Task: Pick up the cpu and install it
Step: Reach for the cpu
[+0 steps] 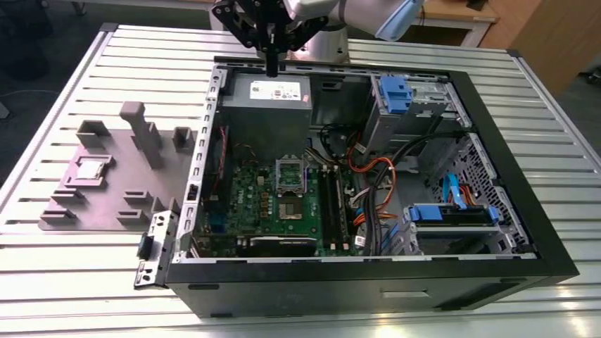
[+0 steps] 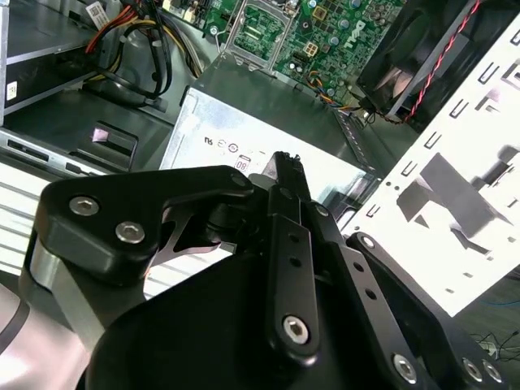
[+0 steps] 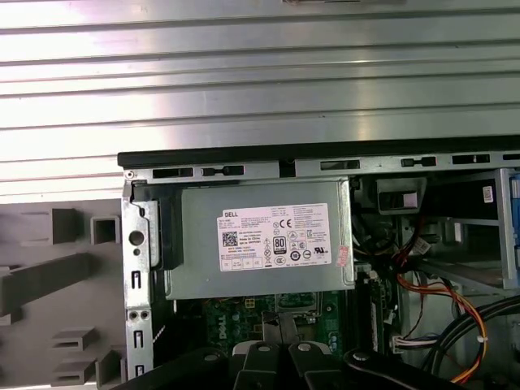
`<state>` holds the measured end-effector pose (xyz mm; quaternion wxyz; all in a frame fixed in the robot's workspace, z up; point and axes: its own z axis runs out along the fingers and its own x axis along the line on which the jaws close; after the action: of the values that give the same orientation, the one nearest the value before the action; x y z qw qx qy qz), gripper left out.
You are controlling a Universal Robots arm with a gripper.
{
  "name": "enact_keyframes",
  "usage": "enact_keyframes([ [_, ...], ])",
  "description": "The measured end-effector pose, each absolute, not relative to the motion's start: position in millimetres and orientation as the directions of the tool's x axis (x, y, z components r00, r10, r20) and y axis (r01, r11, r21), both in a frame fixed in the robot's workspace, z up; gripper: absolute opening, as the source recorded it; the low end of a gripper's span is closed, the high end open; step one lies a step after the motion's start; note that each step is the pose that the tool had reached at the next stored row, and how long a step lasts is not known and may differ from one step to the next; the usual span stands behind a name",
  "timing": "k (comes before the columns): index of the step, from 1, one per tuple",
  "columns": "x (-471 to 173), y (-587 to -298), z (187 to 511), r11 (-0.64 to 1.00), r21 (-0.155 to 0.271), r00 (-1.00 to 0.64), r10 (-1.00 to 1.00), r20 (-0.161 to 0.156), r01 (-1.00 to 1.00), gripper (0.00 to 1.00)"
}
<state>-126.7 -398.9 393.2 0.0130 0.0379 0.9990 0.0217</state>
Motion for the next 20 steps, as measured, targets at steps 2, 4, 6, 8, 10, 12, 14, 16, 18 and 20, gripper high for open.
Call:
enact_keyframes([
  [2, -126.8, -398.9, 393.1, 0.996, 0.044, -0.997, 0.076, -0.024, 0.075, 0.11],
  [4, -127.3, -398.9, 393.2, 0.996, 0.044, -0.997, 0.076, -0.024, 0.075, 0.11],
  [6, -128.3, -399.0, 393.1, 0.996, 0.044, -0.997, 0.076, -0.024, 0.075, 0.11],
  [8, -129.6, -399.0, 393.1, 0.996, 0.044, -0.997, 0.076, -0.024, 0.075, 0.11],
  [10, -130.8, -398.9, 393.2, 0.996, 0.044, -0.997, 0.076, -0.024, 0.075, 0.11],
  [12, -132.3, -399.0, 393.1, 0.996, 0.044, -0.997, 0.076, -0.024, 0.075, 0.11],
  [14, -133.6, -398.9, 393.1, 0.996, 0.044, -0.997, 0.076, -0.024, 0.075, 0.11],
  [16, -134.2, -398.9, 393.1, 0.996, 0.044, -0.997, 0.076, -0.024, 0.075, 0.11],
  [18, -134.8, -398.9, 393.1, 0.996, 0.044, -0.997, 0.076, -0.024, 0.075, 0.11],
  [20, -135.6, -398.9, 393.1, 0.996, 0.044, -0.997, 0.076, -0.024, 0.075, 0.11],
])
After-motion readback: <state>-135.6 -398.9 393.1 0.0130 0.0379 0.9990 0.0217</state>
